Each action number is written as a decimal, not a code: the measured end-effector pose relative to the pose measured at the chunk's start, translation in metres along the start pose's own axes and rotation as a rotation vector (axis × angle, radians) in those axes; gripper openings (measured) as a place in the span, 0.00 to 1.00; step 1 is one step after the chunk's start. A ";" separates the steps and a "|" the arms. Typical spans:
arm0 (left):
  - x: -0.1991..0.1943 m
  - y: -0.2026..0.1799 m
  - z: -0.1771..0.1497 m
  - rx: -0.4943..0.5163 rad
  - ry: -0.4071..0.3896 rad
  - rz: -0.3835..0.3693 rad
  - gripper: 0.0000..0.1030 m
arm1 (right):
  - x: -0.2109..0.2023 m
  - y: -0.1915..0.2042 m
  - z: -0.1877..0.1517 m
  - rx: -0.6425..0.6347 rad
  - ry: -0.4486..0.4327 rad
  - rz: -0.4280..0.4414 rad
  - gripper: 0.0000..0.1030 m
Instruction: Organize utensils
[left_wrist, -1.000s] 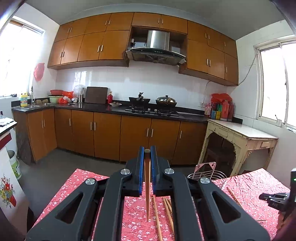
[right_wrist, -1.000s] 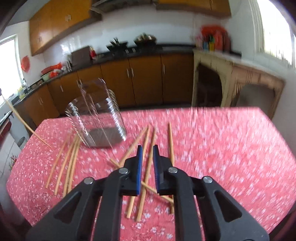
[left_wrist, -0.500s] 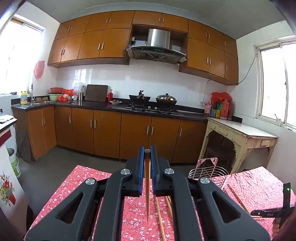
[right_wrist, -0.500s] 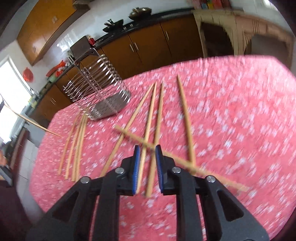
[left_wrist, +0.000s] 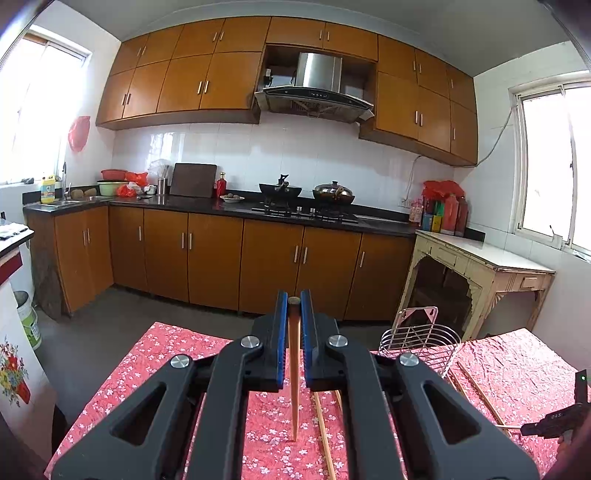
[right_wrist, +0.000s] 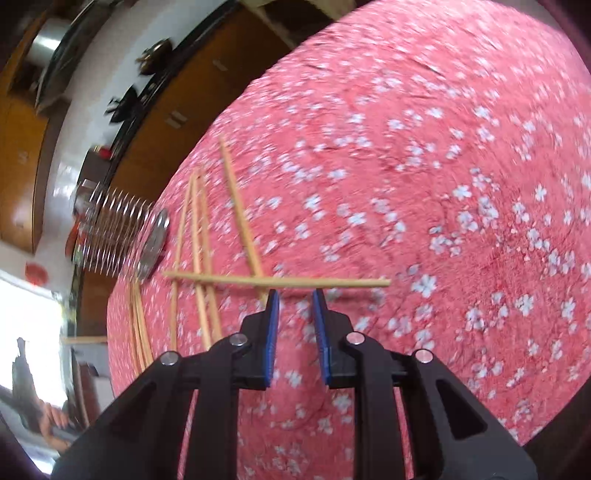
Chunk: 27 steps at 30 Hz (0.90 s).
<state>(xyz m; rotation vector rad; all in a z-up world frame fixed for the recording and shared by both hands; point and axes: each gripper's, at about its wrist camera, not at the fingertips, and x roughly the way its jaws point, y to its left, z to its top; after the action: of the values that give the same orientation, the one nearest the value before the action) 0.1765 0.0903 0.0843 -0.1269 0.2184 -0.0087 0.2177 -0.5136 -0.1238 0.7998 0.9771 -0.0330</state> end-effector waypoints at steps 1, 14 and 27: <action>0.000 0.000 0.000 0.001 0.000 0.001 0.07 | -0.001 -0.003 0.002 0.021 -0.012 0.002 0.19; 0.001 0.001 0.001 0.011 -0.004 0.007 0.07 | -0.009 -0.026 0.022 0.178 -0.142 -0.056 0.26; 0.001 0.002 -0.001 0.012 -0.003 0.007 0.07 | 0.015 -0.037 0.049 0.445 -0.137 0.050 0.22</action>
<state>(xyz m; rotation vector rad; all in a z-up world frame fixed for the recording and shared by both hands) 0.1769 0.0918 0.0829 -0.1141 0.2161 -0.0027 0.2483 -0.5655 -0.1420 1.2137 0.8285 -0.2664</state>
